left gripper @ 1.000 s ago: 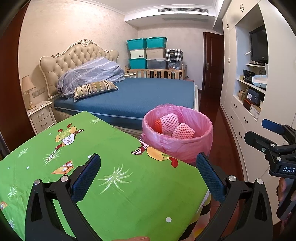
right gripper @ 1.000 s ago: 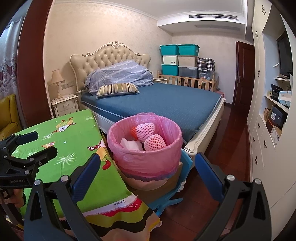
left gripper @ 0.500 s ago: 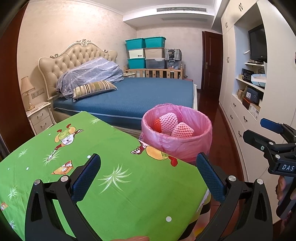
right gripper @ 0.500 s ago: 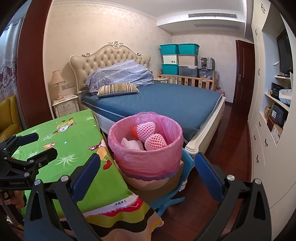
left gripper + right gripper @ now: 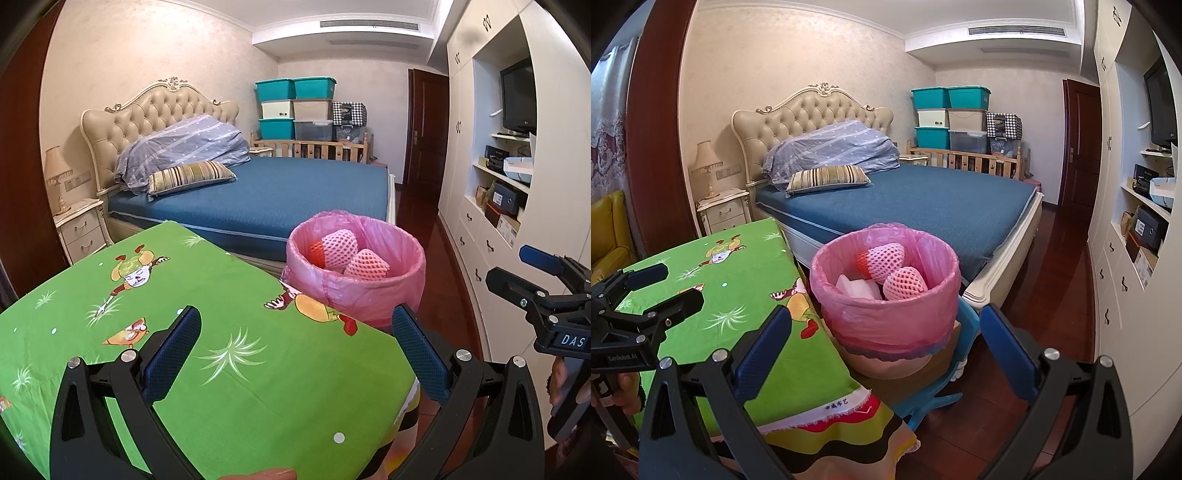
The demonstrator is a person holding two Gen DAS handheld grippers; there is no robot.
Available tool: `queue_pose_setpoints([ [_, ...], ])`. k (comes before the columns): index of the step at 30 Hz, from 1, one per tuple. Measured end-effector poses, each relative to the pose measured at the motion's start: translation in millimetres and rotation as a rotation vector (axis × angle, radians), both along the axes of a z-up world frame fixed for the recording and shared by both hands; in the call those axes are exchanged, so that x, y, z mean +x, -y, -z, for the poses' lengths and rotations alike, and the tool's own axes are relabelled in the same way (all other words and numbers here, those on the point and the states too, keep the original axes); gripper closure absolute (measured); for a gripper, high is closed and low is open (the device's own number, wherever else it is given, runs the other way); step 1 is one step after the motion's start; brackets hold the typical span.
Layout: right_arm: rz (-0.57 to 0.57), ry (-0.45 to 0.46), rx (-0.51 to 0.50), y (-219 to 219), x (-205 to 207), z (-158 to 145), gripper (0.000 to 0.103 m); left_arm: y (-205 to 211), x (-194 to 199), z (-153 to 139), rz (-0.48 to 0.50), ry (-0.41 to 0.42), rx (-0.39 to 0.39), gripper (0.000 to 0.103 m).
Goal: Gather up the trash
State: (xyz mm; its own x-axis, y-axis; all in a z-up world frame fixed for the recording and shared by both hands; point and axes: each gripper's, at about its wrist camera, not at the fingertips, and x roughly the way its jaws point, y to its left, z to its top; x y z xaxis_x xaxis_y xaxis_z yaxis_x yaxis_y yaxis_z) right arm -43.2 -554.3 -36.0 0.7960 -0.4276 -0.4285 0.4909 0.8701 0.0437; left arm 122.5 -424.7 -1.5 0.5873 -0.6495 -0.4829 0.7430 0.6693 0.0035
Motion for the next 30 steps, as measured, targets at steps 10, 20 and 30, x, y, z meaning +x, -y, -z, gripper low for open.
queue_pose_setpoints([
  [10,-0.002,0.003,0.0,-4,3,-3,0.004,-8,-1,-4,0.003,-0.001,-0.045,0.006],
  [20,-0.011,0.021,-0.005,-12,6,-10,0.004,-18,-3,-11,-0.023,0.012,-0.096,0.006],
  [30,-0.024,0.023,-0.005,-14,5,-11,0.004,-28,-5,-18,-0.051,0.038,-0.128,0.006],
])
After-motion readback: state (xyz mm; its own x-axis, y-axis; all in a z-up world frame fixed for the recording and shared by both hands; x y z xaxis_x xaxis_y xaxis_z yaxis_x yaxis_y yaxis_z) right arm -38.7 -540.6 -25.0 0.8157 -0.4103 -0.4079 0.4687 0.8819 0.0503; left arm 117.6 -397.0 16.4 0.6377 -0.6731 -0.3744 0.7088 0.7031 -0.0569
